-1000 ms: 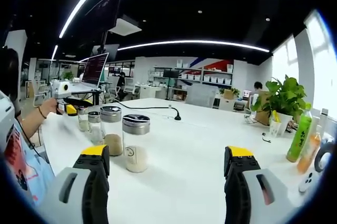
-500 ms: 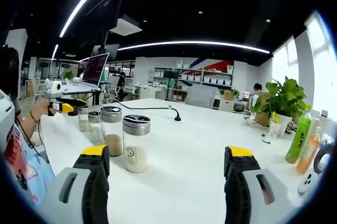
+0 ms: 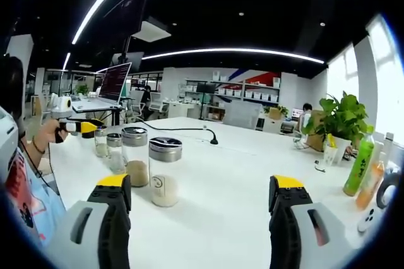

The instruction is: Rotate the seasoning bottle until the label or dispensing opening points toward the visible target arrow and the bottle remains upright within the marked orientation range

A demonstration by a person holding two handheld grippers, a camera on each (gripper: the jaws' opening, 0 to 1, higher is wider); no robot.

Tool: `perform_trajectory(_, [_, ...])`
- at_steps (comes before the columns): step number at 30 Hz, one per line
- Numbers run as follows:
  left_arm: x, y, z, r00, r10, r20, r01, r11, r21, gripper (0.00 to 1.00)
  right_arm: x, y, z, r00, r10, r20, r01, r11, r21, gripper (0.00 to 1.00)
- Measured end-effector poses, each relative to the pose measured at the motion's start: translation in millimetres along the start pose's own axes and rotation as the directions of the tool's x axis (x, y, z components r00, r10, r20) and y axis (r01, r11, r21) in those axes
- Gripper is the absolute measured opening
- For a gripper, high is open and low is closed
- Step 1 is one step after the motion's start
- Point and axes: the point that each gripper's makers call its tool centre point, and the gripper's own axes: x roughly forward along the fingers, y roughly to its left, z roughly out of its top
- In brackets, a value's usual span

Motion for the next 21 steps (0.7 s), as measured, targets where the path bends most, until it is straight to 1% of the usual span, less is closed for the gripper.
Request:
perform_trajectory(3, [2.7, 1.6, 0.4, 0.999, 0.028, 0.015, -0.028, 1.0, -0.014, 0.57, 0.4, 0.0, -1.0, 1.0, 0.001, -0.003, -0.001, 1.0, 0.001, 0.94])
perform_trajectory(4, [3.3, 4.0, 0.6, 0.998, 0.052, 0.018, -0.052, 0.999, -0.011, 0.57, 0.5, -0.1, -1.8, 1.0, 0.002, -0.006, -0.002, 1.0, 0.002, 0.94])
perform_trajectory(5, [3.3, 8.4, 0.3, 0.996, 0.085, 0.011, -0.085, 0.996, 0.031, 0.57, 0.5, -0.3, -2.0, 1.0, 0.001, -0.006, -0.001, 1.0, 0.003, 0.94])
perform_trajectory(6, [4.0, 9.4, -0.1, 0.994, 0.105, 0.005, -0.105, 0.992, 0.067, 0.57, 0.5, -0.8, -1.8, 1.0, -0.001, -0.006, 0.001, 1.0, 0.004, 0.93])
perform_trajectory(9, [9.2, 8.0, 0.5, 0.993, 0.12, 0.005, -0.12, 0.99, 0.069, 0.55, -0.6, -0.5, 1.0, 1.0, -0.005, 0.003, 0.005, 1.0, -0.004, 0.93])
perform_trajectory(13, [10.6, 3.8, -1.6, 0.991, 0.13, -0.005, -0.129, 0.988, 0.083, 0.54, -0.1, 0.9, 0.8, 1.0, 0.0, 0.002, 0.0, 1.0, -0.004, 0.93])
perform_trajectory(14, [10.8, 4.0, -1.0, 0.991, 0.133, 0.001, -0.132, 0.988, 0.074, 0.54, 0.2, 0.8, 0.1, 1.0, 0.0, 0.001, 0.0, 1.0, -0.001, 0.93])
perform_trajectory(15, [12.1, 2.5, 1.7, 0.992, 0.126, 0.021, -0.127, 0.99, 0.065, 0.54, 0.3, 0.6, -0.6, 1.0, 0.001, -0.002, -0.001, 1.0, 0.002, 0.93])
perform_trajectory(17, [13.9, 0.0, 0.7, 0.993, 0.117, 0.022, -0.118, 0.991, 0.061, 0.55, 0.1, 0.0, -1.1, 1.0, 0.0, -0.004, 0.0, 1.0, 0.002, 0.93])
perform_trajectory(19, [15.2, 1.4, -3.3, 0.992, 0.128, 0.011, -0.129, 0.989, 0.072, 0.55, -0.2, -0.5, 0.0, 1.0, -0.003, 0.0, 0.003, 1.0, -0.001, 0.93])
perform_trajectory(21, [15.4, 5.2, -5.5, 0.99, 0.142, 0.013, -0.142, 0.987, 0.068, 0.54, -0.2, 0.1, 0.3, 1.0, -0.001, 0.001, 0.001, 1.0, -0.002, 0.93])
